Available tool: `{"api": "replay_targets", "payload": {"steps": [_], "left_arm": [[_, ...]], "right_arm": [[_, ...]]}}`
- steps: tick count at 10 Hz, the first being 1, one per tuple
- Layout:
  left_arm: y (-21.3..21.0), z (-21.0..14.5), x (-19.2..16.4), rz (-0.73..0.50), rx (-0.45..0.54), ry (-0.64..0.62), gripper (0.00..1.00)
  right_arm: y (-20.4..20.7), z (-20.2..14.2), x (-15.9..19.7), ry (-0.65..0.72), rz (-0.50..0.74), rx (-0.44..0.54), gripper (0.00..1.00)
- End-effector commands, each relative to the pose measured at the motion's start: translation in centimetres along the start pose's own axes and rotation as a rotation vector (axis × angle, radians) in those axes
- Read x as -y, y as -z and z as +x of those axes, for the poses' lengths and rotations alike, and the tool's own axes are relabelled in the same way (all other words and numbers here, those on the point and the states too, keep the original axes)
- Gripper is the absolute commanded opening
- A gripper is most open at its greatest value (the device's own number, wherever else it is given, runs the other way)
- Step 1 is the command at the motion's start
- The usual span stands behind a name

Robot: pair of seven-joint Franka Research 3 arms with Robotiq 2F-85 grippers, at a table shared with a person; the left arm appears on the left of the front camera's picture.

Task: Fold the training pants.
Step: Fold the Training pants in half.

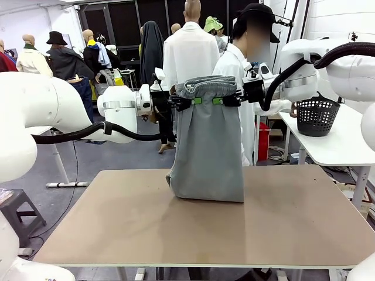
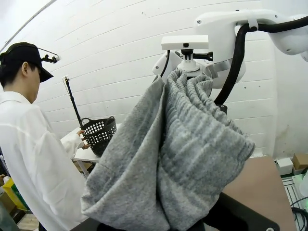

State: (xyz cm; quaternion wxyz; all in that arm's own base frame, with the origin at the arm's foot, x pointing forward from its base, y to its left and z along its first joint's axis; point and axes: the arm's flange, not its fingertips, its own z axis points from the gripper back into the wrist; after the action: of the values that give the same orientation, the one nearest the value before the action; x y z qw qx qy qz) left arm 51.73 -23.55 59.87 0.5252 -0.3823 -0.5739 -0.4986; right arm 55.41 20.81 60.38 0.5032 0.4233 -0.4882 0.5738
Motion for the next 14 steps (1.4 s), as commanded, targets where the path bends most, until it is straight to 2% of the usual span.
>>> {"api": "replay_targets", "payload": {"steps": [1,2,9,12,14], "left_arm": [[-0.1,0.2,0.1,-0.009,0.002,0.005,0.00],[0.0,0.0,0.0,0.000,0.000,0.000,0.00],[2.5,2.7,-6.6,0.162,-0.057,0.089,0.00],[2.5,1.5,-7.5,0.189,-0.063,0.094,0.00],[2.2,-0.2,-6.7,0.151,-0.063,0.027,0.00]], "right_arm": [[0.0,0.2,-0.3,-0.003,0.002,0.000,0.00],[0.0,0.0,0.0,0.000,0.000,0.000,0.00],[0.6,2.7,9.8,-0.080,-0.032,-0.044,0.00],[1.1,2.1,10.1,-0.090,-0.027,-0.046,0.00],[1.0,0.5,8.6,-0.044,-0.012,-0.042,0.00]]}}
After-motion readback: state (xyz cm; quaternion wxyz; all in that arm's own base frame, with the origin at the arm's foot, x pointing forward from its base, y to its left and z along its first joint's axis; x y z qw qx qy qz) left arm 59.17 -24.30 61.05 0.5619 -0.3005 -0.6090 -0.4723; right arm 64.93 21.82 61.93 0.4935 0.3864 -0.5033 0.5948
